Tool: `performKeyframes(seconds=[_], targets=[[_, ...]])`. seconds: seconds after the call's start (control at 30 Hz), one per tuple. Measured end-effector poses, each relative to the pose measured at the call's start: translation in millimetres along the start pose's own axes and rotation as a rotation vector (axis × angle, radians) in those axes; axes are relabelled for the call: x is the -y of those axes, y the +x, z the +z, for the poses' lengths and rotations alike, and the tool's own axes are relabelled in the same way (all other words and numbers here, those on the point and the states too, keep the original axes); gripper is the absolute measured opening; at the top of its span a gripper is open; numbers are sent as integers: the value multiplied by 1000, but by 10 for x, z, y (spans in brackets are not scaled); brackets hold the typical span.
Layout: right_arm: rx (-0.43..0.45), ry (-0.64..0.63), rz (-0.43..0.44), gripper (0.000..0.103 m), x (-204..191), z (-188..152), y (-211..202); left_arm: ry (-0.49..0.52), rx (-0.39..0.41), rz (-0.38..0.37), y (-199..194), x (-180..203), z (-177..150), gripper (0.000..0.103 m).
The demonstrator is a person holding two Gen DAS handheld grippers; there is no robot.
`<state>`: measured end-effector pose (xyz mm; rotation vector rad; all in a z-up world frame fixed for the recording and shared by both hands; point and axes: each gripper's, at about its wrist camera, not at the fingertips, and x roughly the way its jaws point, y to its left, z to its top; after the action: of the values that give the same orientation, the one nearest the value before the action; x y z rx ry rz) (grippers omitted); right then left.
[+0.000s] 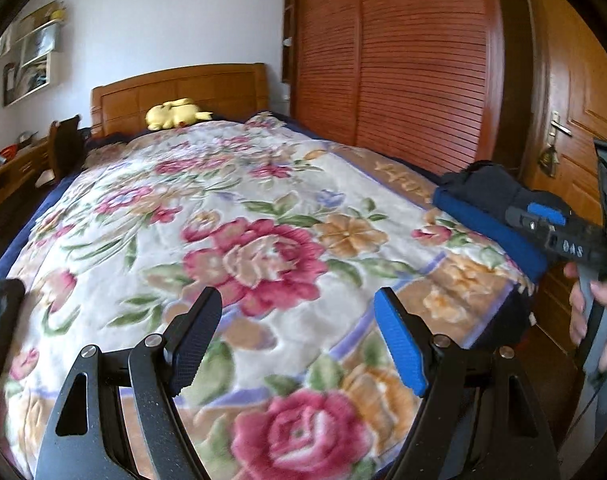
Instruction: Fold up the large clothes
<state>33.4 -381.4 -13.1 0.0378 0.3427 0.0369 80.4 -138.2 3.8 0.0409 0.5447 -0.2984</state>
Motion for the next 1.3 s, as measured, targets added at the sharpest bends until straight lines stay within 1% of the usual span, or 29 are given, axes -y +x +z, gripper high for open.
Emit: performKeyframes(seconds=[0.13, 0.27, 0.43, 0.57, 0.67, 0.9, 0.97, 1.03, 1.1, 1.3], targets=[[-19, -22, 64, 80, -269, -82, 82, -13, 11, 77, -74, -207, -103, 79], [-37, -34, 128, 80, -494, -78, 179, -43, -2, 96, -135, -403, -185, 79], [-39, -56, 193, 80, -780, -61, 155, -83, 5, 127, -320, -627, -261, 79], [-28, -73, 244, 80, -1009, -45, 108, -102, 20, 151, -506, -756, -274, 79], [-4, -82, 268, 80, -1059, -2, 84, -117, 35, 169, -648, -853, -268, 79], [60, -105, 290, 80, -1156, 23, -41, -128, 84, 204, -984, -977, -227, 79], [80, -107, 292, 80, -1177, 16, -33, -124, 106, 214, -1085, -987, -208, 79], [94, -104, 304, 80, -1167, 19, -51, -118, 152, 219, -1214, -980, -192, 79], [105, -101, 304, 80, -1174, 0, -92, -109, 176, 224, -1303, -960, -179, 79], [126, -103, 306, 80, -1189, -114, -75, -106, 199, 224, -1424, -931, -166, 79]])
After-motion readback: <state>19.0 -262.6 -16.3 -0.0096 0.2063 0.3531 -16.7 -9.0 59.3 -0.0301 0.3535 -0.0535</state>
